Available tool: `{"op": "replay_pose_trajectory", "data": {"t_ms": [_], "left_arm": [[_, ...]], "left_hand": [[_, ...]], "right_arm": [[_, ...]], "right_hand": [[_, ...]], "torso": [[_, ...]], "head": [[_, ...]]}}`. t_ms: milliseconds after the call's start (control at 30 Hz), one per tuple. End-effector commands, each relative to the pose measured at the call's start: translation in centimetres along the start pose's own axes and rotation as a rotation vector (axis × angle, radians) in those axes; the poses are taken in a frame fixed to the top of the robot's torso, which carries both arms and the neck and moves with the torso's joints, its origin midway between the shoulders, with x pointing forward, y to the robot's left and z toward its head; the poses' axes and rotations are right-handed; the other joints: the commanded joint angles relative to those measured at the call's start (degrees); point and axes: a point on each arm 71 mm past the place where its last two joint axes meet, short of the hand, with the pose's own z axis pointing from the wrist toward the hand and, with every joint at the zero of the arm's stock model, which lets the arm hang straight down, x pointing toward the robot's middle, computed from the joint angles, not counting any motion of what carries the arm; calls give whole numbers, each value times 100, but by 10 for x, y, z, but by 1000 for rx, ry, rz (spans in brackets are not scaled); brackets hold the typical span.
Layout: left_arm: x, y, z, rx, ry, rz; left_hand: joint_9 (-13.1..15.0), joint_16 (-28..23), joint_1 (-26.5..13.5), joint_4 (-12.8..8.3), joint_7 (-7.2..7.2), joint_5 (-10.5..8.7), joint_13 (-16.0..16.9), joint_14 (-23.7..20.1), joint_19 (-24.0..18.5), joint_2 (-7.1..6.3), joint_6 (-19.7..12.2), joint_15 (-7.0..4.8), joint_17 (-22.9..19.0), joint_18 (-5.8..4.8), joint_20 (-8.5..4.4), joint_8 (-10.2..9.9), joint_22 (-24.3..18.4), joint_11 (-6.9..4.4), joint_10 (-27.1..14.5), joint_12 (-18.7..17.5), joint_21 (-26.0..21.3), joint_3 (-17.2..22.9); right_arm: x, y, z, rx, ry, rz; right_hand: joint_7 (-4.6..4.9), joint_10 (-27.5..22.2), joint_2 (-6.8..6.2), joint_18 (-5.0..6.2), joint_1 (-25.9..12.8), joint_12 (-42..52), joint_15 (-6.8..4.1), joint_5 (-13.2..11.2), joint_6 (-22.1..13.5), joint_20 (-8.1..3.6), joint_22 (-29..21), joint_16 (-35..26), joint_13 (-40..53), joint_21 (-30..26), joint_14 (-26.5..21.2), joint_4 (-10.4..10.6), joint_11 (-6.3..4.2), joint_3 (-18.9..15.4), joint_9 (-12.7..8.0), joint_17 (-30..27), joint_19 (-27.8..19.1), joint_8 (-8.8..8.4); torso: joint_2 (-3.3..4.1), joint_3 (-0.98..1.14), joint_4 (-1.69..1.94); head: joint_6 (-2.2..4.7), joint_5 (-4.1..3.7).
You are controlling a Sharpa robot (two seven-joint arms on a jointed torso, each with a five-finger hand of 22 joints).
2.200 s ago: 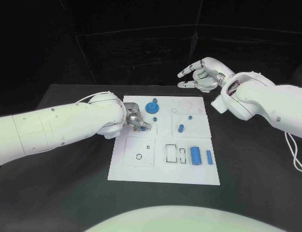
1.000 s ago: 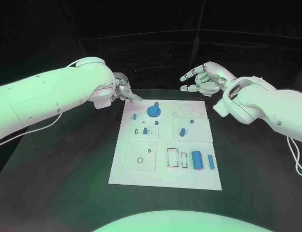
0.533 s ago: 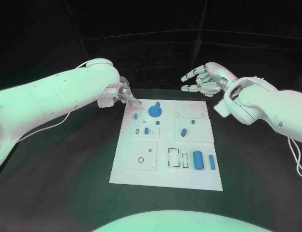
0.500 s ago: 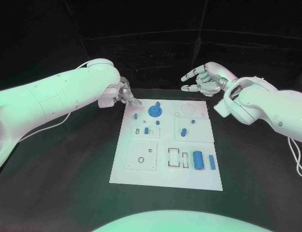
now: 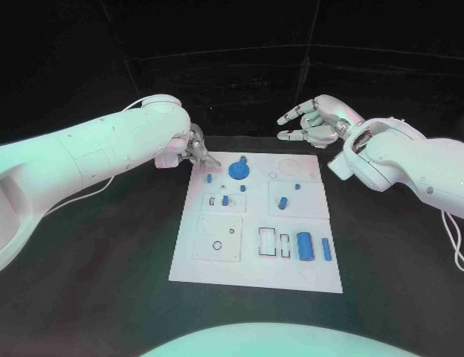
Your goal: Assemble the parts on the task board
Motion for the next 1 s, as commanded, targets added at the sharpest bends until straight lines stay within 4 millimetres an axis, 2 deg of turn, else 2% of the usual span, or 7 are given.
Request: {"op": "replay_pose_trajectory", "data": {"t_ms": [33, 400, 1000], "left_arm": [[2, -1, 1, 12, 26, 30], [6, 1, 3, -5, 61, 50], [12, 1, 7, 13, 59, 42]], "left_hand": [[-5, 18, 33, 5, -14, 4, 8, 595, 29, 37, 51, -9, 1509, 64, 12, 40, 12, -9, 46, 37, 19, -40], [-6, 18, 193, -80, -34, 12, -8, 595, 31, 80, 93, -26, 1509, 62, -5, 73, 21, -28, 39, 36, 19, -82], [-7, 18, 273, -125, -42, 16, 8, 595, 42, 130, 109, -31, 1509, 55, -10, 87, 55, -35, 52, 54, 39, -91]], "right_arm": [[0, 2, 1, -13, 7, -1], [0, 2, 1, -14, 8, 0], [1, 2, 2, -15, 8, -1]], "right_hand": [[4, -23, 17, 53, -21, -28, -34, 20, 6, -7, -6, -26, -2, -26, 393, 16, -22, -28, -6, 469, -11, 26], [4, -23, 25, 53, -18, -28, -34, 28, 5, -7, -6, -25, -3, -27, 394, 15, -23, -25, -6, 472, -10, 28], [4, -24, 26, 54, -17, -29, -35, 30, 5, -8, -9, -25, -5, -28, 394, 15, -23, -24, -6, 472, -11, 29]], "torso": [[-3, 1, 1], [-3, -5, 7], [-5, 3, 0]], "head": [[-6, 4], [-16, -6], [-37, -12]]}}
